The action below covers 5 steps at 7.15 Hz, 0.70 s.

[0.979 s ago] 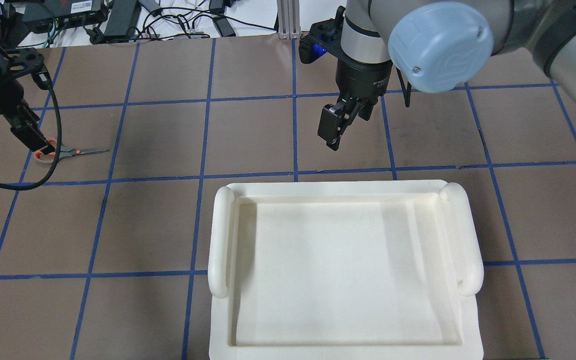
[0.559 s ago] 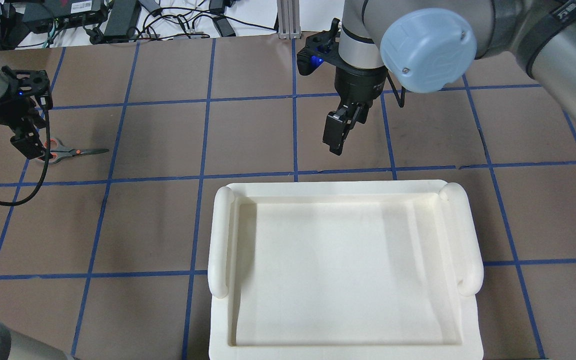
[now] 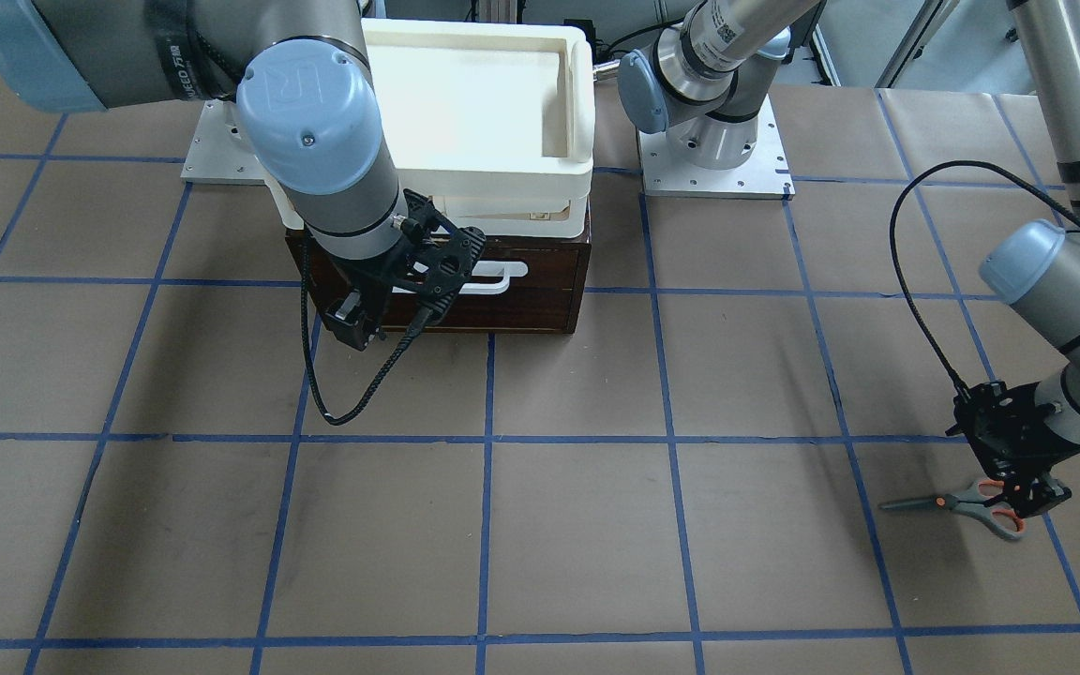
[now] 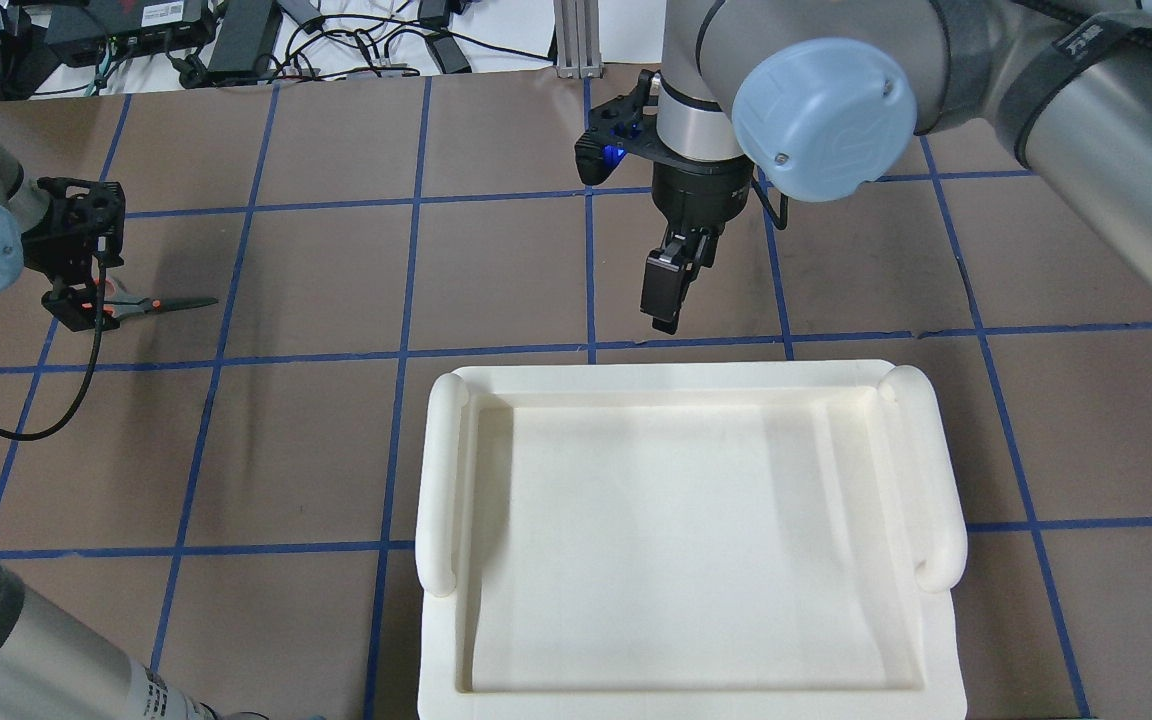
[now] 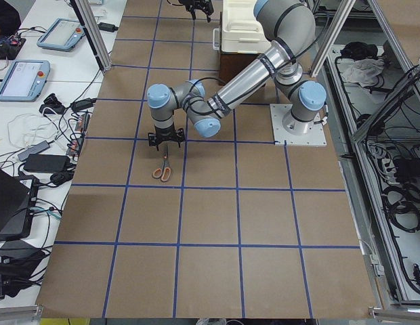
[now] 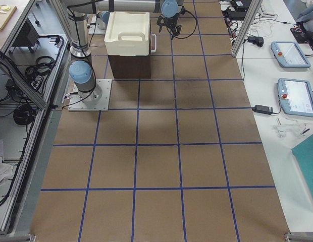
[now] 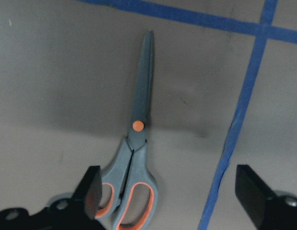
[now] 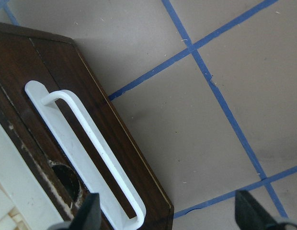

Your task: Place scissors in drawer with both arms

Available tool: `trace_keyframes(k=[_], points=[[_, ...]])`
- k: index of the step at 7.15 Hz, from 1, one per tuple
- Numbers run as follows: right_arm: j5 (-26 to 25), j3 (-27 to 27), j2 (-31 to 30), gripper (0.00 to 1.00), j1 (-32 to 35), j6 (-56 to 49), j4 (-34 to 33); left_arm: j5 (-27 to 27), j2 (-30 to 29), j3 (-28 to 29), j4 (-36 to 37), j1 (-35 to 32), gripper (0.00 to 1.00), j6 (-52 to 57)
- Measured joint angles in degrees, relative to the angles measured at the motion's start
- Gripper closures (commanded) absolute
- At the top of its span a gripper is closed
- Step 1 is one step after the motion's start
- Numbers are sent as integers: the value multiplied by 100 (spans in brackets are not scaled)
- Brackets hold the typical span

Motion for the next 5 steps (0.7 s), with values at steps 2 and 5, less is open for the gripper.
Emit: trace_keyframes(k=[2,5], points=[[106,5,22,0,10,-250,25,-189,-319,39,239,75,3,509],[79,10,56,0,4,-1397,-80,-224,-545,88,501,89,3,658]])
